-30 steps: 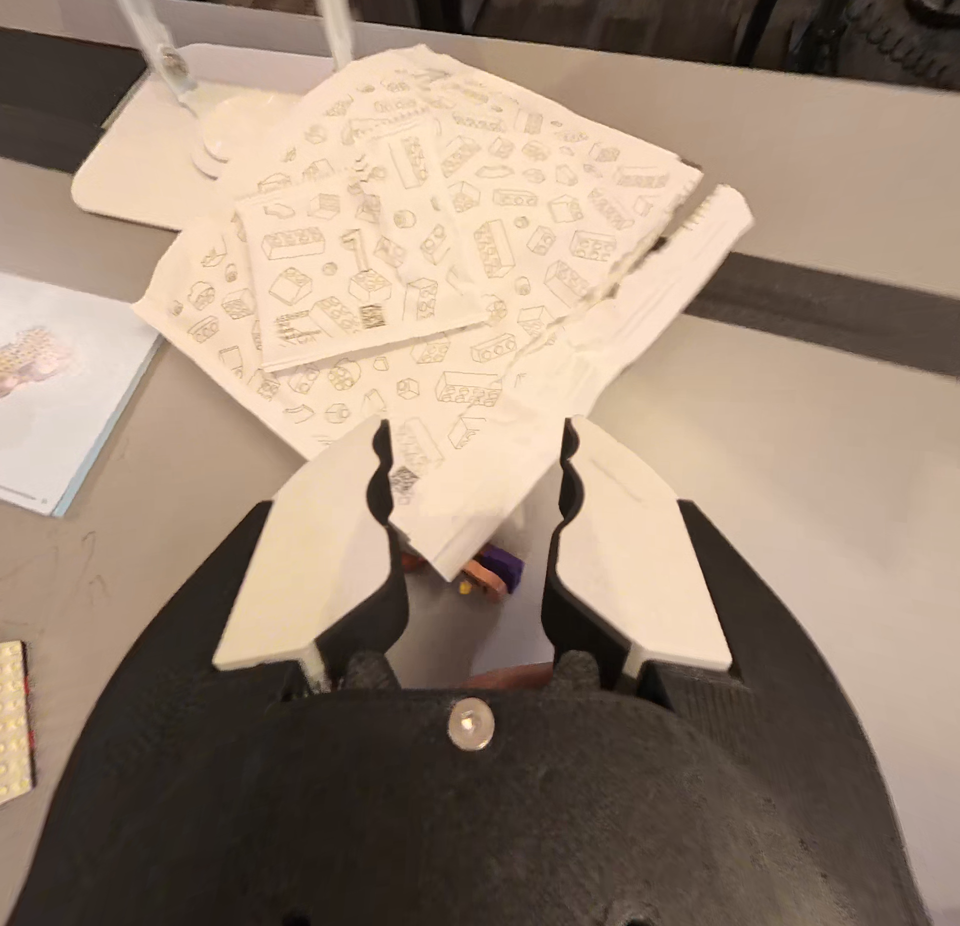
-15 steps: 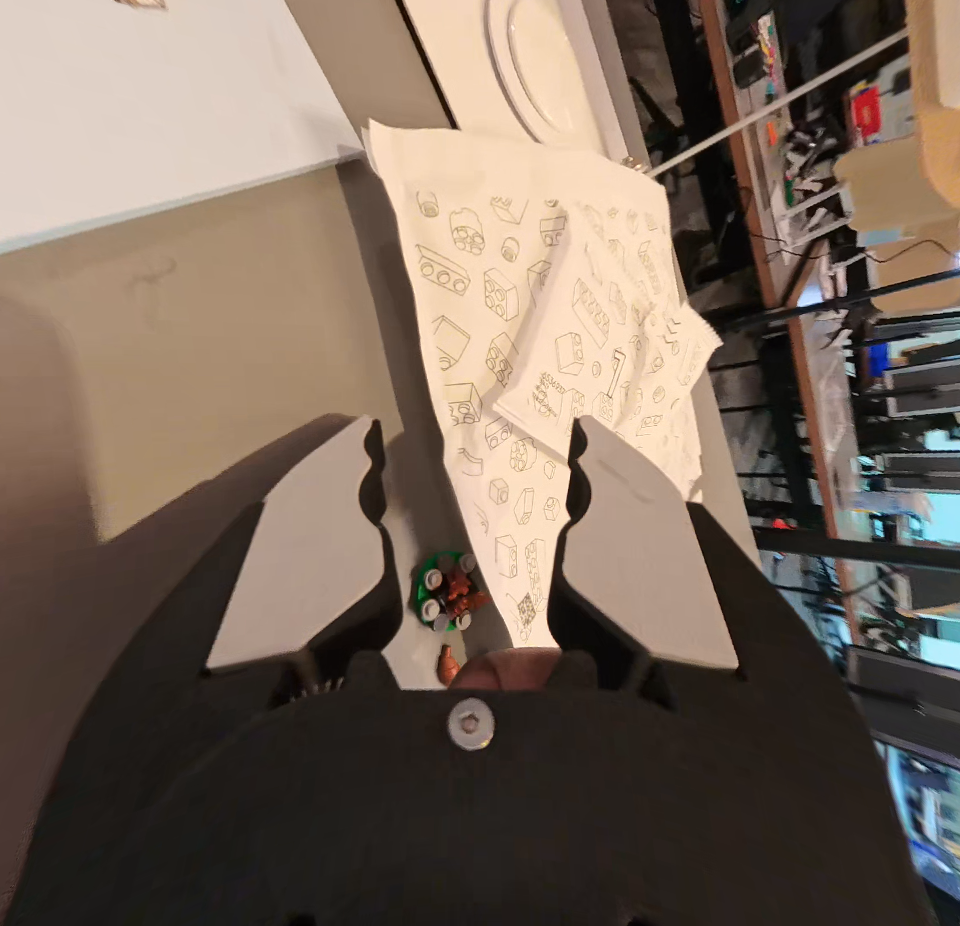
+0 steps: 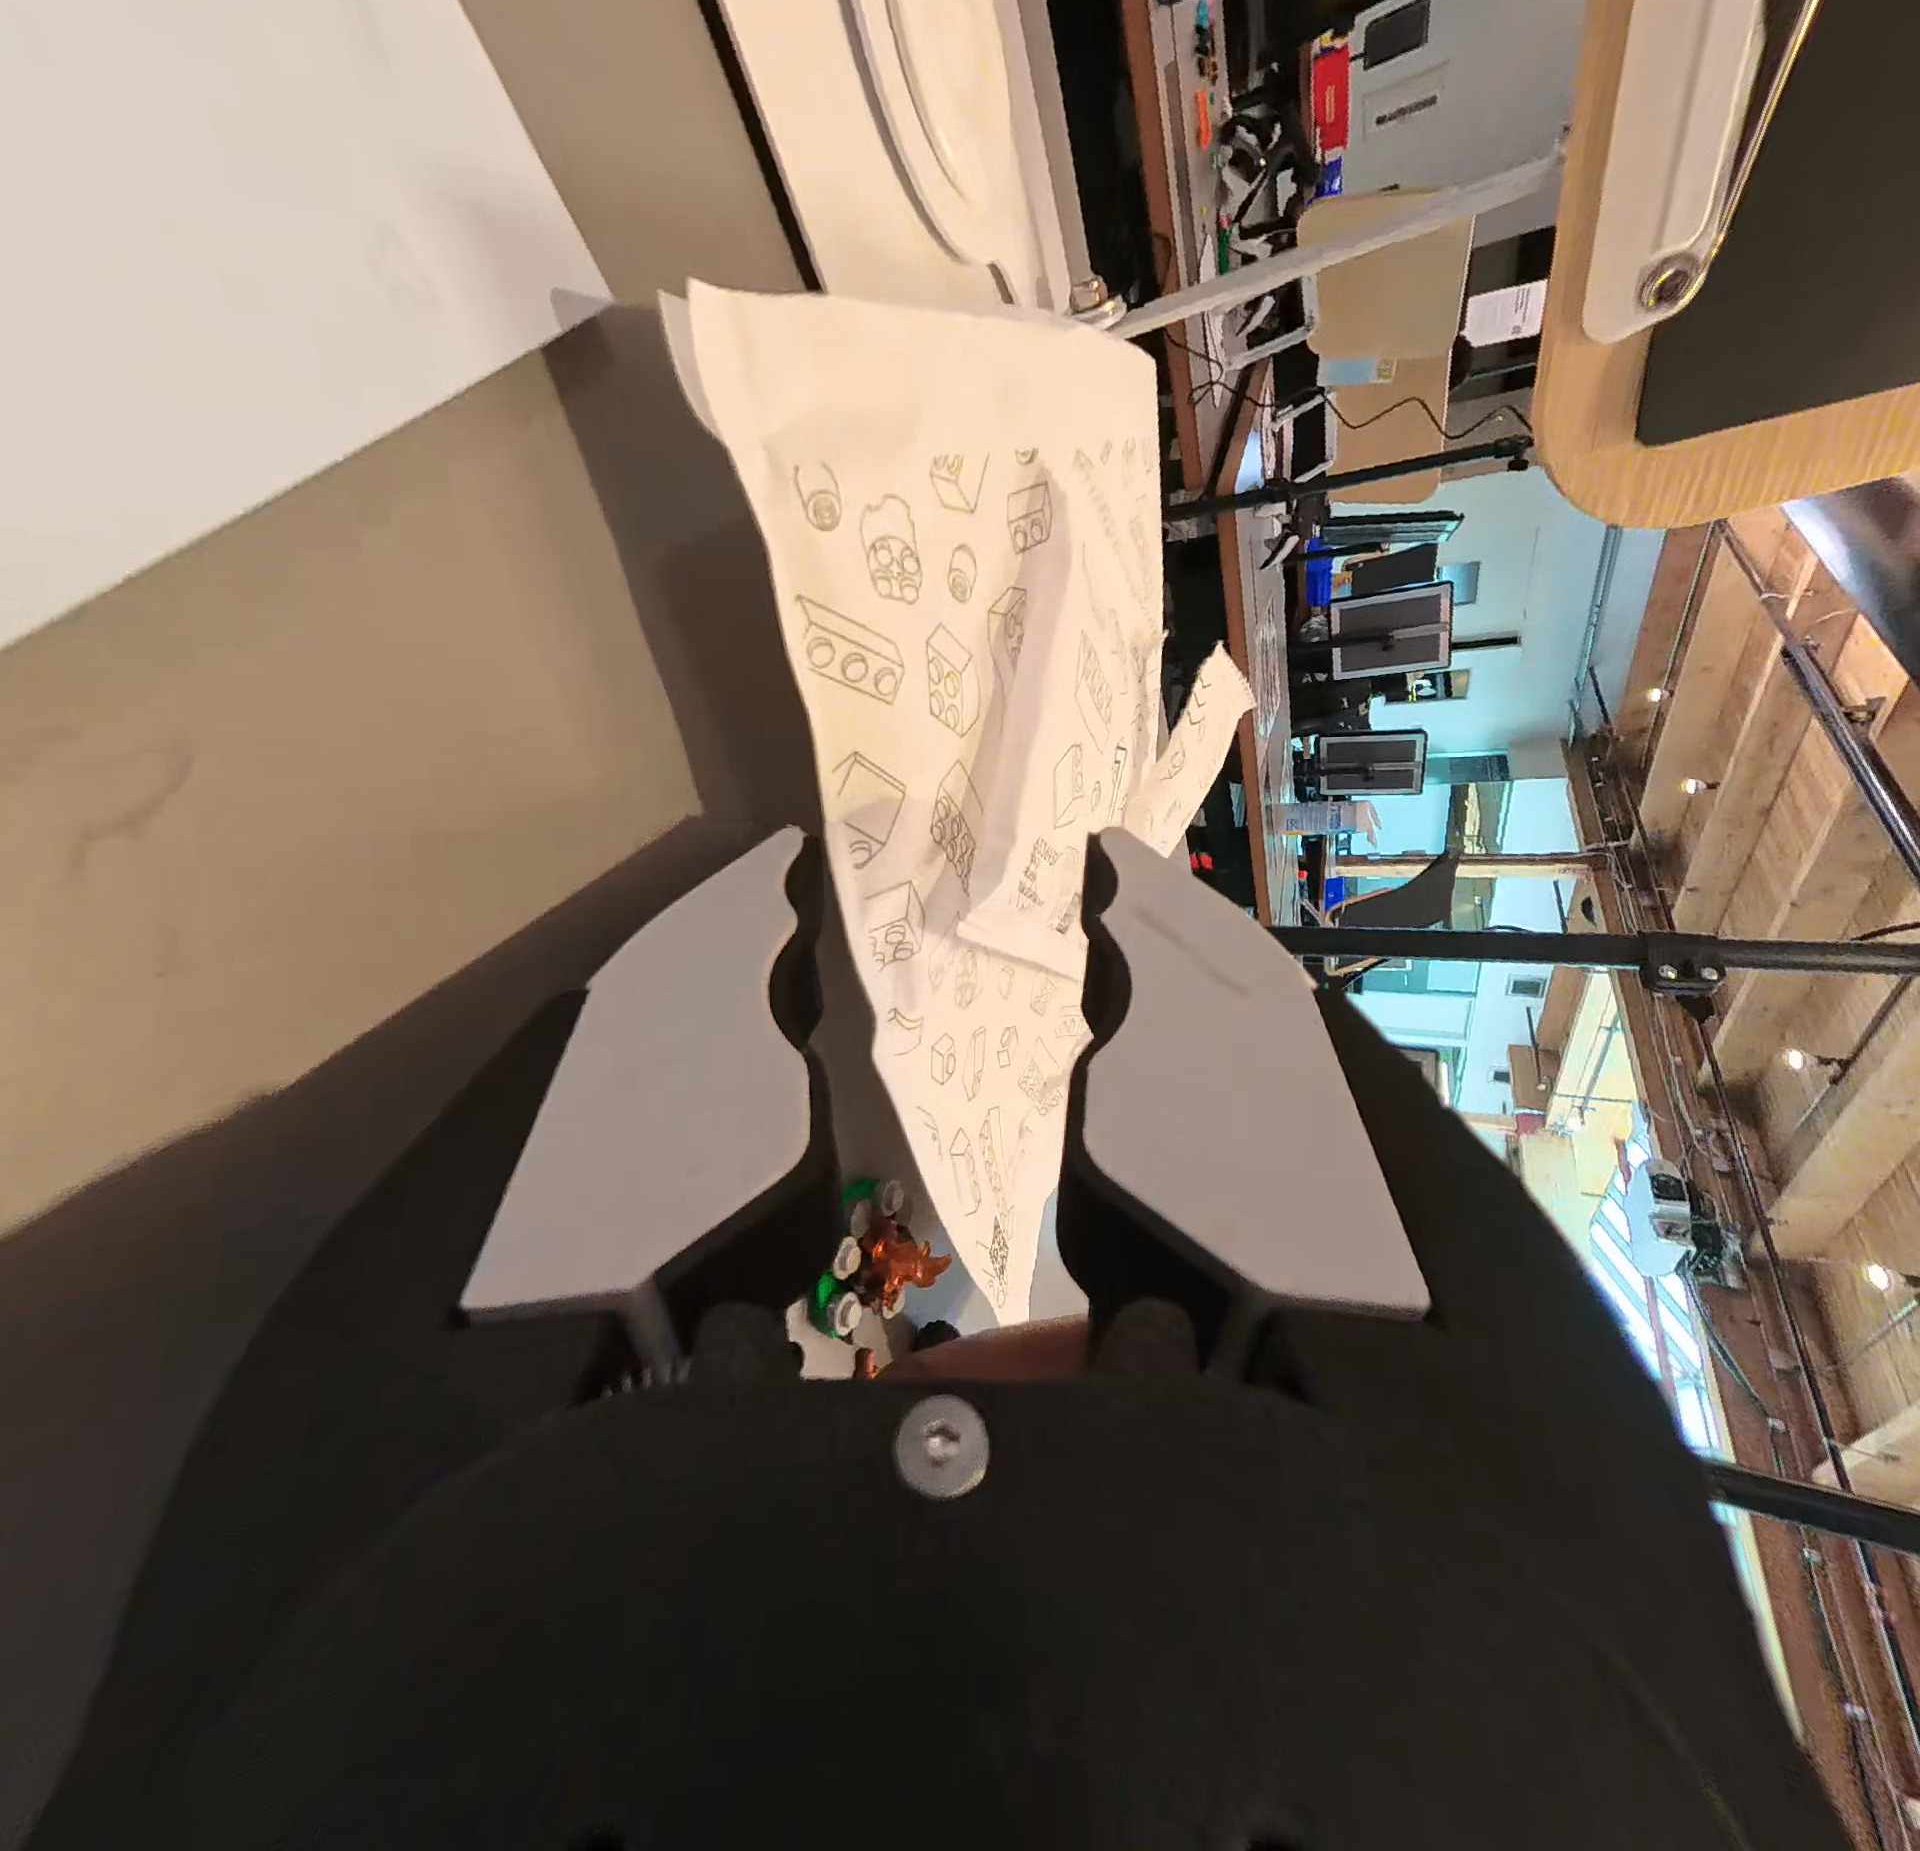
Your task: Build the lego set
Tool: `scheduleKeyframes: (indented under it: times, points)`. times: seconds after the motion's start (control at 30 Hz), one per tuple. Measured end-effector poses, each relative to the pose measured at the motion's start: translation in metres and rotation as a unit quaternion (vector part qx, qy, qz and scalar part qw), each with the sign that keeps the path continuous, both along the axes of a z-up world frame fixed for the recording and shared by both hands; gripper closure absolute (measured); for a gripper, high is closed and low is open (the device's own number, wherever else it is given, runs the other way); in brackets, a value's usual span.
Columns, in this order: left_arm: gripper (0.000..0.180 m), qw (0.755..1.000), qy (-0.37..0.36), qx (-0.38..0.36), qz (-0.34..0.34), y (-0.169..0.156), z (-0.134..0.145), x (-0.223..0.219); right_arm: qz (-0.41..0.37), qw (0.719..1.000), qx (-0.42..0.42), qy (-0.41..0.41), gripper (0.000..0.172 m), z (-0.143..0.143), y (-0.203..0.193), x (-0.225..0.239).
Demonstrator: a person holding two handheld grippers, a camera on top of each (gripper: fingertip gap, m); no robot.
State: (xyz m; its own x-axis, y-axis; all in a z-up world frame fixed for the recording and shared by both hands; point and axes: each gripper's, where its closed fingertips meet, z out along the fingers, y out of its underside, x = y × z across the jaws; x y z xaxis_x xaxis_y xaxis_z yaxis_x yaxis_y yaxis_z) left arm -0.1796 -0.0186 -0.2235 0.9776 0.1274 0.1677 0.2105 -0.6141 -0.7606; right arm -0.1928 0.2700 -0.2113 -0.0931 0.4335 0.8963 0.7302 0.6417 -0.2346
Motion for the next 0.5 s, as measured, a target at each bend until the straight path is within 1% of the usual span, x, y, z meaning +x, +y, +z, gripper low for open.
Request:
scheduleKeyframes:
  times: [0.07,0.13,0.23,0.3,0.37,0.5]
  points:
    - [0.141,1.000,-0.002,0.000,0.002,0.000,0.000,-0.001,-0.005,1.000,-0.004,0.003,0.127,-0.001,0.005,-0.001]
    - [0.141,1.000,-0.002,-0.003,0.002,0.000,-0.001,-0.001,-0.008,1.000,-0.004,0.002,0.134,-0.002,0.010,-0.001]
    - [0.142,1.000,0.000,-0.005,0.002,0.000,-0.002,0.000,-0.007,1.000,0.006,-0.001,0.156,-0.005,0.014,-0.001]
    - [0.142,1.000,0.001,-0.005,0.002,0.000,-0.002,-0.001,-0.002,1.000,0.014,0.004,0.165,-0.002,0.015,-0.001]
    - [0.143,1.000,0.000,-0.005,0.003,0.000,-0.002,-0.001,0.003,1.000,0.024,0.018,0.169,0.005,0.015,-0.001]
    - [0.143,1.000,0.001,-0.004,0.005,0.000,-0.002,-0.001,0.015,0.999,0.033,0.040,0.172,0.016,0.011,0.001]
